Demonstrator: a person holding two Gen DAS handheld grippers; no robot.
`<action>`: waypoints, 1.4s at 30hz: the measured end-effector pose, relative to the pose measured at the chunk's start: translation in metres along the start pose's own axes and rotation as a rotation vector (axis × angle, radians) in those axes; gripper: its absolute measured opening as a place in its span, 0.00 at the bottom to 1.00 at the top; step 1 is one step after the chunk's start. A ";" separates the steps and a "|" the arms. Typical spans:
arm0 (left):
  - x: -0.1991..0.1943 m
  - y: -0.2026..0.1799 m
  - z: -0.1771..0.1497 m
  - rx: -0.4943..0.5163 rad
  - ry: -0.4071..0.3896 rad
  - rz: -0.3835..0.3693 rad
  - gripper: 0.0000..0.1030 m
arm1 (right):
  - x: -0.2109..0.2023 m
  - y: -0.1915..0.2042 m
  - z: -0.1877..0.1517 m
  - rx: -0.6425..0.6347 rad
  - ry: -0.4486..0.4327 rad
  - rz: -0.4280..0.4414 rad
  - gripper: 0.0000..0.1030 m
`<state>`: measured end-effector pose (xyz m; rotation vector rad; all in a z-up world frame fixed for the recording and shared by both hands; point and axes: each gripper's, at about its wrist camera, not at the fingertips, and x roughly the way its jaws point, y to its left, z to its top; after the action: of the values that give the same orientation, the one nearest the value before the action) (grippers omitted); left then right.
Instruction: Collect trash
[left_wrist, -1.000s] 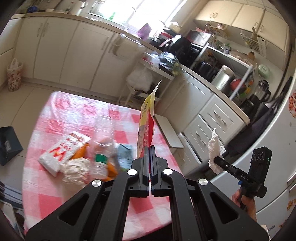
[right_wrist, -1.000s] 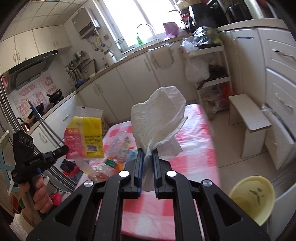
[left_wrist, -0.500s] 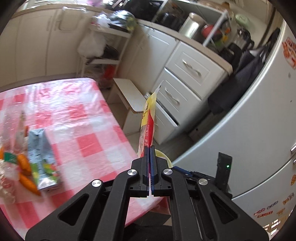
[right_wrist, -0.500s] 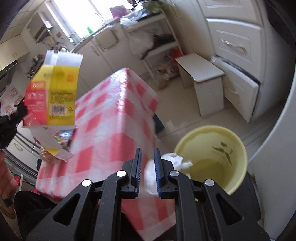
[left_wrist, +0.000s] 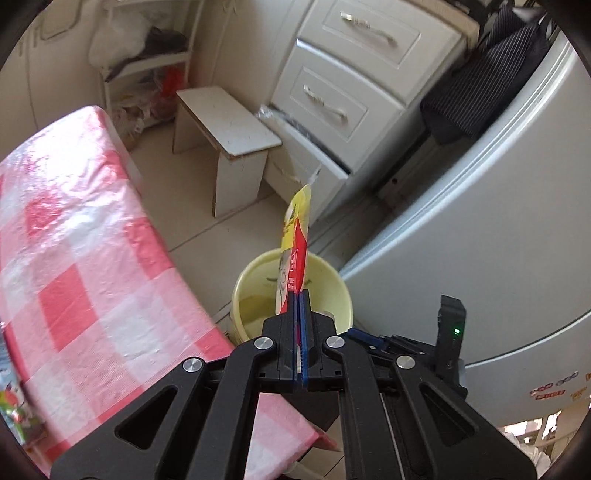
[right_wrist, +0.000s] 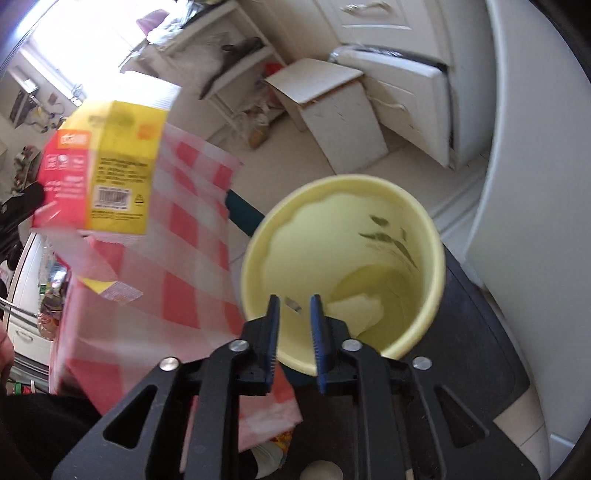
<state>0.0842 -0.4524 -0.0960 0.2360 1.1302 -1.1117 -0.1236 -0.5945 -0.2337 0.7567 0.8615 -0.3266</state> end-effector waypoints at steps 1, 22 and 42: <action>0.008 -0.002 0.002 0.007 0.019 0.001 0.02 | 0.000 -0.003 -0.003 0.010 0.002 0.001 0.22; -0.052 0.017 -0.003 -0.056 -0.088 0.152 0.53 | -0.060 0.055 0.000 -0.057 -0.124 0.134 0.30; -0.269 0.232 -0.152 -0.505 -0.370 0.405 0.65 | -0.085 0.310 0.016 -0.413 -0.227 0.362 0.67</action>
<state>0.1808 -0.0843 -0.0318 -0.1318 0.9393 -0.4622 0.0009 -0.3920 -0.0169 0.4650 0.5374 0.0883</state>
